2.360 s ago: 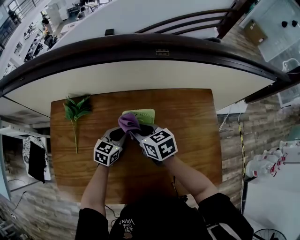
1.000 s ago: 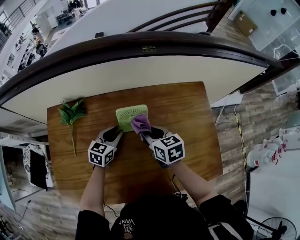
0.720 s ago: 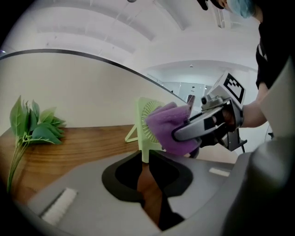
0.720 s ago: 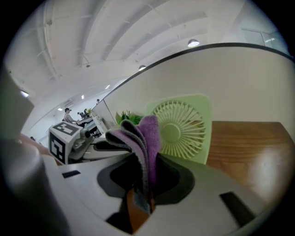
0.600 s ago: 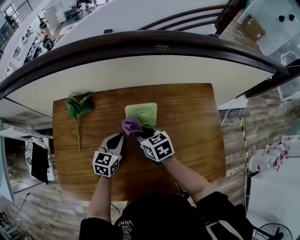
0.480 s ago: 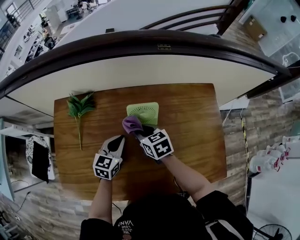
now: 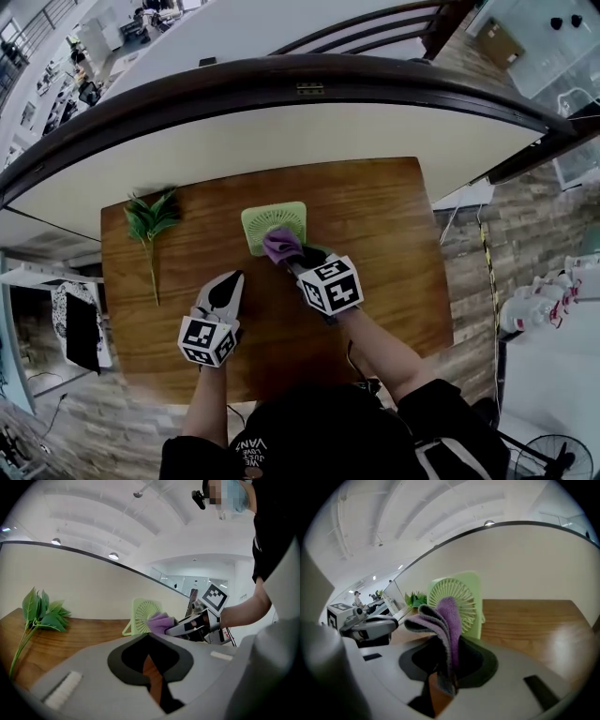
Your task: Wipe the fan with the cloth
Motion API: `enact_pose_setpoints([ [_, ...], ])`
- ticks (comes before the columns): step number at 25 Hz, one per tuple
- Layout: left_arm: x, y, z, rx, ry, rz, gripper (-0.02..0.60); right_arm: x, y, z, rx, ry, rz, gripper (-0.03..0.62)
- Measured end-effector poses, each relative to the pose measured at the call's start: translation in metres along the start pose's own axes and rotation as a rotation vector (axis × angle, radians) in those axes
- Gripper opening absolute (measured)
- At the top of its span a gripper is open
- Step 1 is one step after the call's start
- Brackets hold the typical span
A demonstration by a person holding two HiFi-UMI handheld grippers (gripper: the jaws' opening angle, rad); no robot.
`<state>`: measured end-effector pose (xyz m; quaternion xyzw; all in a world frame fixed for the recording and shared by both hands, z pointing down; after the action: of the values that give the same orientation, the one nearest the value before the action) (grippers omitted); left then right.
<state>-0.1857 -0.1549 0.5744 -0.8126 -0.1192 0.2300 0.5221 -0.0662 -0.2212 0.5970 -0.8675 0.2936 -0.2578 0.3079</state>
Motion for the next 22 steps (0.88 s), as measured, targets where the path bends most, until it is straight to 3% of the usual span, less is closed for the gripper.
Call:
enact_pose_setpoints([
  [14, 0.012, 0.0, -0.008, 0.01, -0.027, 0.018, 0.011, 0.057, -0.028, 0.037, -0.002, -0.149, -0.107, 0.107],
  [22, 0.009, -0.006, 0.007, 0.022, -0.007, 0.039, 0.011, 0.004, -0.026, 0.023, 0.007, -0.019, -0.083, 0.107],
])
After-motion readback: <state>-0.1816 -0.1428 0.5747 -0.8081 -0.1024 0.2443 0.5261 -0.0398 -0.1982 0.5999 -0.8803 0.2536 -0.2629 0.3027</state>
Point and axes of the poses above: the fingertips, and each gripper's own axes: z backward along the fingers, x to its right, y out of its top, the point moved 2 cm from there along z, backward along the fingers, and after that the axes turned 2 degrees about -x, right-handed, at the moved point
